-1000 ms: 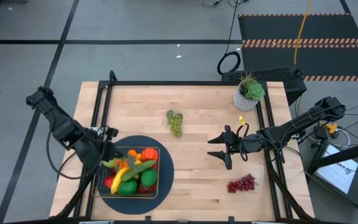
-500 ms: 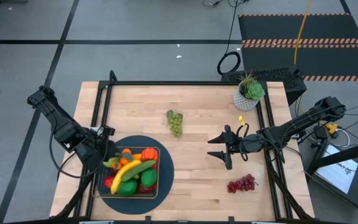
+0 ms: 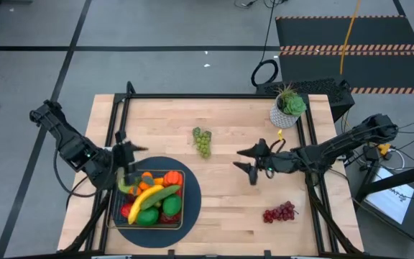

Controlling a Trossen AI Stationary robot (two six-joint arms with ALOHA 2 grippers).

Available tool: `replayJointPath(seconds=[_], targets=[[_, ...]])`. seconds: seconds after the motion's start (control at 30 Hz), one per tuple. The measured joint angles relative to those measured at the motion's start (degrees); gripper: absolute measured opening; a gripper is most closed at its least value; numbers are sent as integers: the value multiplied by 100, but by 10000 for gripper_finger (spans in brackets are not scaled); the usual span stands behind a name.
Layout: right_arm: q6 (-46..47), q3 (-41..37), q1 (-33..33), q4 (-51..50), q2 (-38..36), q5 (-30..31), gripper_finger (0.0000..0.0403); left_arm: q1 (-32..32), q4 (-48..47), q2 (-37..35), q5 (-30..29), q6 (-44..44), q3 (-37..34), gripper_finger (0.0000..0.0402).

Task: Build produce basket
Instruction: Put the green grapes into the gold wire basket

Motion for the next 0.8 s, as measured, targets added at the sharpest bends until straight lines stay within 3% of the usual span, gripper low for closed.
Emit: replayJointPath(seconds=[0.1,0.2,0.37,0.6,0.8], targets=[[47,383,-476,-146,487,-284,233,130,304,0,-684,115,-206,155],[-167,1060,-1078,-657,1161,-921,233,343,362,4,-1003,118,-442,145],[-688,2570,-2100,-1736,2342,-2098,233,698,374,-55,-786,-20,-647,130],[-1024,4633,-3230,-3135,3751,-3546,233,725,424,-59,-477,-296,-669,122],[-1155,5373,-3792,-3426,4597,-4804,233,725,630,-61,-404,-181,-669,122]])
